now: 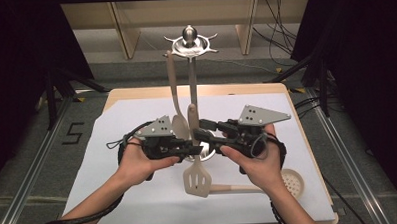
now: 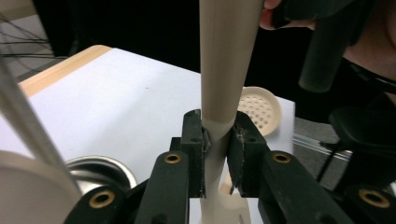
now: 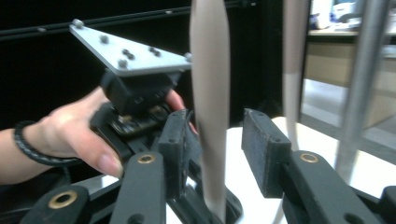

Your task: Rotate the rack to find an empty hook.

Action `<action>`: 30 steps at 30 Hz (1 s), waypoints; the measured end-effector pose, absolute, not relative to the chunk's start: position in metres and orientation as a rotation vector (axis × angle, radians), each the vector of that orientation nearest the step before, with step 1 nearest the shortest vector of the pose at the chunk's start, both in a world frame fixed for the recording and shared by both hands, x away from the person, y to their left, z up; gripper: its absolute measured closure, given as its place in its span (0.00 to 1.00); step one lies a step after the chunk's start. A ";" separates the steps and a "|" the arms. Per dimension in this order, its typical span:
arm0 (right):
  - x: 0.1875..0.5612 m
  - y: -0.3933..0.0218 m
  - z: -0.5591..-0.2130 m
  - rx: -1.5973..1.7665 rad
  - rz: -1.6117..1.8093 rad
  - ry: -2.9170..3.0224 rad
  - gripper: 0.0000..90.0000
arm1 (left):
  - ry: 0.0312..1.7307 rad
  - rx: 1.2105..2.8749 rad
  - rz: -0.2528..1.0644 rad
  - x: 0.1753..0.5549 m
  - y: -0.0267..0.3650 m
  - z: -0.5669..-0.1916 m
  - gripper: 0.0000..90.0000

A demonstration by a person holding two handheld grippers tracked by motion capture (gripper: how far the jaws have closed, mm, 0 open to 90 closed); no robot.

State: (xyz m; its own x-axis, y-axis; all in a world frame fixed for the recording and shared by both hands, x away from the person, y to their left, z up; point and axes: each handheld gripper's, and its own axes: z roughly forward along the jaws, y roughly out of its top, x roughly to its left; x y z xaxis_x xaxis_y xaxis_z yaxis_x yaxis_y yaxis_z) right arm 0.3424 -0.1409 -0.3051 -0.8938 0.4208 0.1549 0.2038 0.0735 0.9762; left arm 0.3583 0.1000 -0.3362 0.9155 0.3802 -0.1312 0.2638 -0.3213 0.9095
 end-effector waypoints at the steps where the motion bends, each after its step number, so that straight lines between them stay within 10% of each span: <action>1: 0.343 -0.143 -0.306 0.631 1.924 2.159 0.68 | 0.484 1.925 0.137 0.358 0.100 -0.335 0.86; 30: 0.355 -0.196 -0.378 0.988 1.512 2.164 0.66 | 0.523 1.920 0.262 0.375 0.097 -0.310 0.86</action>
